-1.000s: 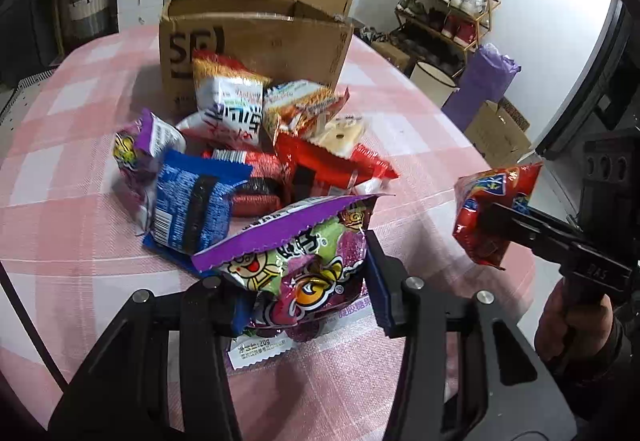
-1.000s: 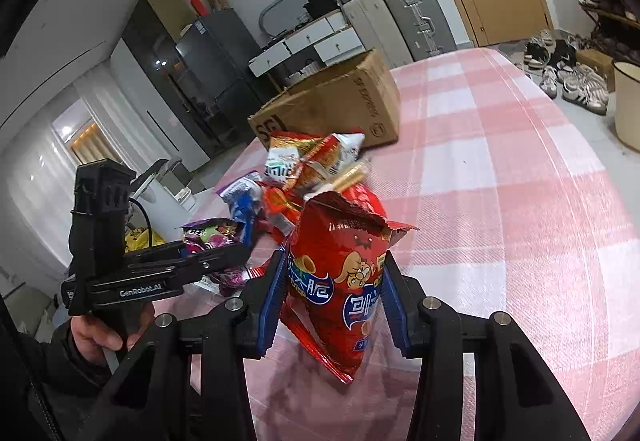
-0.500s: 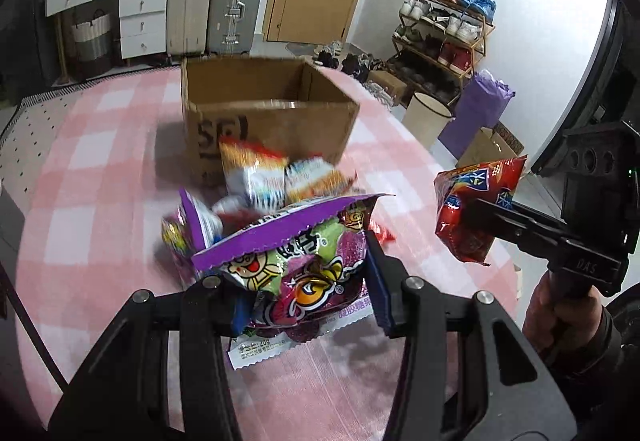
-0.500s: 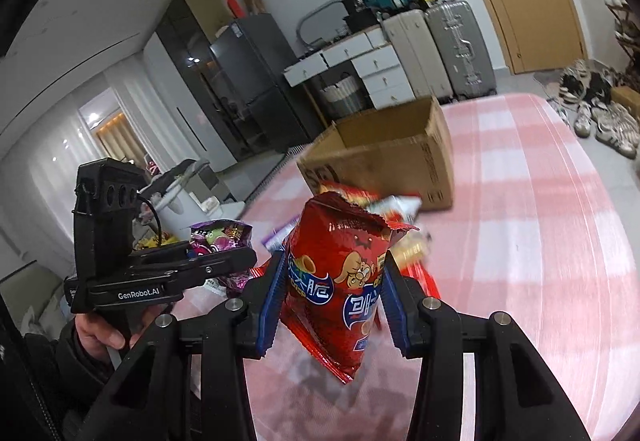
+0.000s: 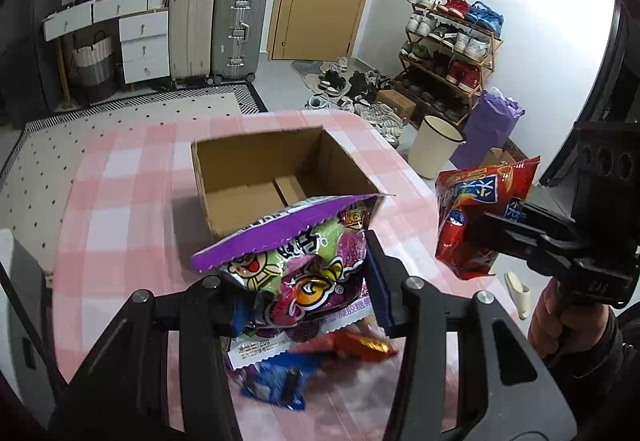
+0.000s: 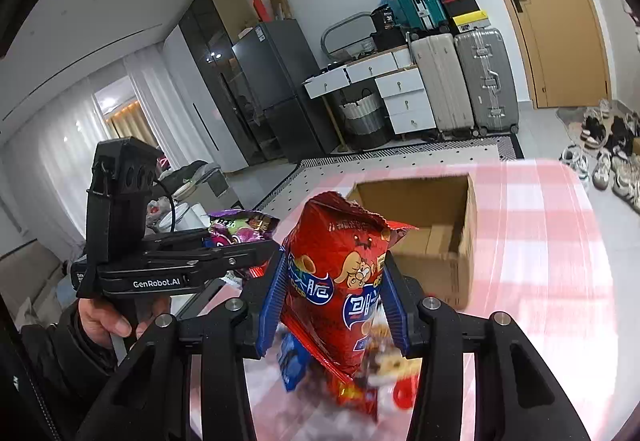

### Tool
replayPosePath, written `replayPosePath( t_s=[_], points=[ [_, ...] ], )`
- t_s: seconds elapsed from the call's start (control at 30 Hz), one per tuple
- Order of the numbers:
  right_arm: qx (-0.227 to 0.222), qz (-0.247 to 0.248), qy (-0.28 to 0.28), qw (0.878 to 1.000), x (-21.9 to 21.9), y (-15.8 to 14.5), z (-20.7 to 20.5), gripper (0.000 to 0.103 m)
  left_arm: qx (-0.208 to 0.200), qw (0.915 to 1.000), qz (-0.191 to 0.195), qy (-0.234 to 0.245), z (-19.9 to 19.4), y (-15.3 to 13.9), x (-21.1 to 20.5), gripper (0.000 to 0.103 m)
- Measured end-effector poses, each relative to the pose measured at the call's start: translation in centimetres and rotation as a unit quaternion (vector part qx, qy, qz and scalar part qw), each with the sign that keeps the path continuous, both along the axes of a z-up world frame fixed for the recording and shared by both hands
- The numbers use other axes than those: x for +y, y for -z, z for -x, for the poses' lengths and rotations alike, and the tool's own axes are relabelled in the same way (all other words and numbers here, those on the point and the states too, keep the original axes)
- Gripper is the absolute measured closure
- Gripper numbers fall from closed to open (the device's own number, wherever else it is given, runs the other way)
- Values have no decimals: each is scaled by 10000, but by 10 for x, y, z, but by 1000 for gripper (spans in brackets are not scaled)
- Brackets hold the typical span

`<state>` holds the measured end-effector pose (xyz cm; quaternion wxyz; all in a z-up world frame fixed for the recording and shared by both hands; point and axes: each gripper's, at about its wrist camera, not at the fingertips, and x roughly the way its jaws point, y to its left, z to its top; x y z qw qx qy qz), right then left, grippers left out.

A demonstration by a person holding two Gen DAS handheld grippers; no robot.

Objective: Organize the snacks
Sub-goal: 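Carry the purple candy bag and red chip bag into the cardboard box with both grippers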

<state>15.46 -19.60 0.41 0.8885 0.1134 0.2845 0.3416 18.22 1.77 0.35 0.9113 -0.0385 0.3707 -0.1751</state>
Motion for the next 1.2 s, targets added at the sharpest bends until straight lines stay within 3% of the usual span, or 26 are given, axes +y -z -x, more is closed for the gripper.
replayPosePath(
  t_s=[0.27,0.57,0.9,1.2],
  points=[
    [-82,161,-18,9998,17,-27,-49,58,46,9999,29,-114,-71,-40,7,59],
    [0,501,96,9987,35,-35,-111,58,274,9993,-6,-241,-155,-42,7,59],
    [384,716,107,9966,49,-1,-164,58,711,9965,104,-423,-226,9,17,58],
    [654,943,210,9932,57,35,-191,58,904,9953,46,-343,-244,47,3,58]
  ],
)
